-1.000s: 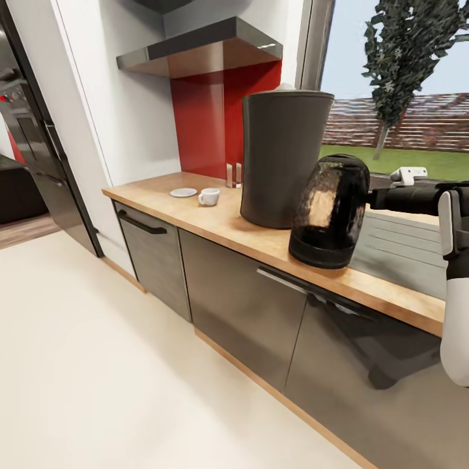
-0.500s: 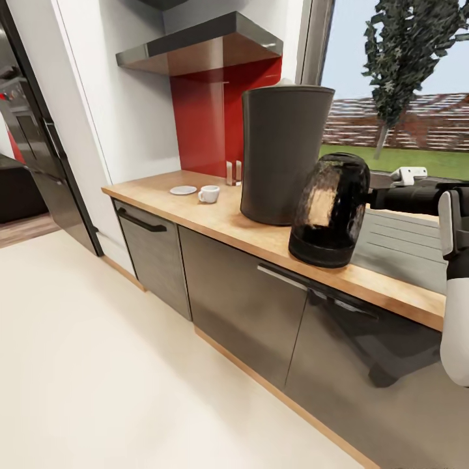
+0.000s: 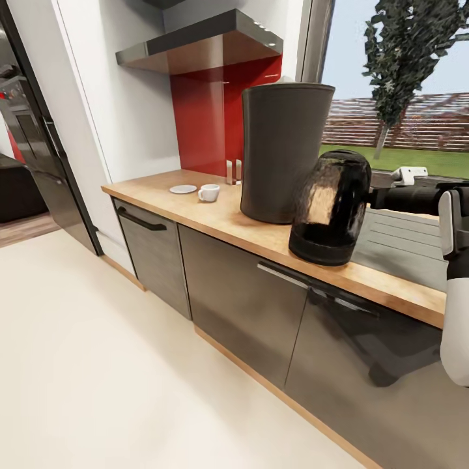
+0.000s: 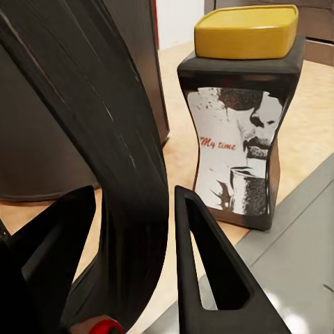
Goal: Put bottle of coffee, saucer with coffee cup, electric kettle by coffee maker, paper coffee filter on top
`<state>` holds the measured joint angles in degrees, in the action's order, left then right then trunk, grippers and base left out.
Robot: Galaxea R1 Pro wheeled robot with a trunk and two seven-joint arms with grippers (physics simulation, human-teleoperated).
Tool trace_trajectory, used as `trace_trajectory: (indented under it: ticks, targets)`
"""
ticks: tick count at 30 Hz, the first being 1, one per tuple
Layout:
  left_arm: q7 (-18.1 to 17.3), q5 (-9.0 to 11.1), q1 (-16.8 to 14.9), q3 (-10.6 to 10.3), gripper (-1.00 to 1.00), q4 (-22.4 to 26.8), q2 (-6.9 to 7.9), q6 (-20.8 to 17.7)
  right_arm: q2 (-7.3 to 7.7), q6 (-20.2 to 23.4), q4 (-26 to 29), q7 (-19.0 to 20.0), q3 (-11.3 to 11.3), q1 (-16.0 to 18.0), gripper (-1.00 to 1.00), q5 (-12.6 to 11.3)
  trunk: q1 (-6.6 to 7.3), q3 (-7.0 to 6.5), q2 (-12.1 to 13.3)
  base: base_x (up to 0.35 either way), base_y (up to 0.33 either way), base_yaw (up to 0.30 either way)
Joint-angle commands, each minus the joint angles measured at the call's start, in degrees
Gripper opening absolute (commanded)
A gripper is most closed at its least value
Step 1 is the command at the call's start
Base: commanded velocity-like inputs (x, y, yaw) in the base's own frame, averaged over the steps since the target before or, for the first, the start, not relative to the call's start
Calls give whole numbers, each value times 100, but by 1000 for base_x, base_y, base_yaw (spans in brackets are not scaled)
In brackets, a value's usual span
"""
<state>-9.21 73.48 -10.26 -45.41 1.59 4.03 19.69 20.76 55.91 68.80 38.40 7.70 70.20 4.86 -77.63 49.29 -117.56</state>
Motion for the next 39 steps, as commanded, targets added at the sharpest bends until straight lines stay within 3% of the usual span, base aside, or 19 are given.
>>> trace_trajectory:
  ticks: [1, 2, 39]
  targets:
    - [-29, 61, -2, -37, 100, 0, 1, 9, -1, 43, 1, 54, 4, 3, -100, 41, 1, 6, -2, 0, 0, 0]
    - [-29, 61, -2, -35, 100, 0, 1, 9, -1, 43, 3, 54, 5, 3, 100, 41, 1, 6, -2, 0, 0, 0]
    - [-29, 61, -2, -31, 100, 0, 2, 9, -1, 43, 4, 62, 13, 3, 100, 41, 1, 6, -2, 0, 0, 0]
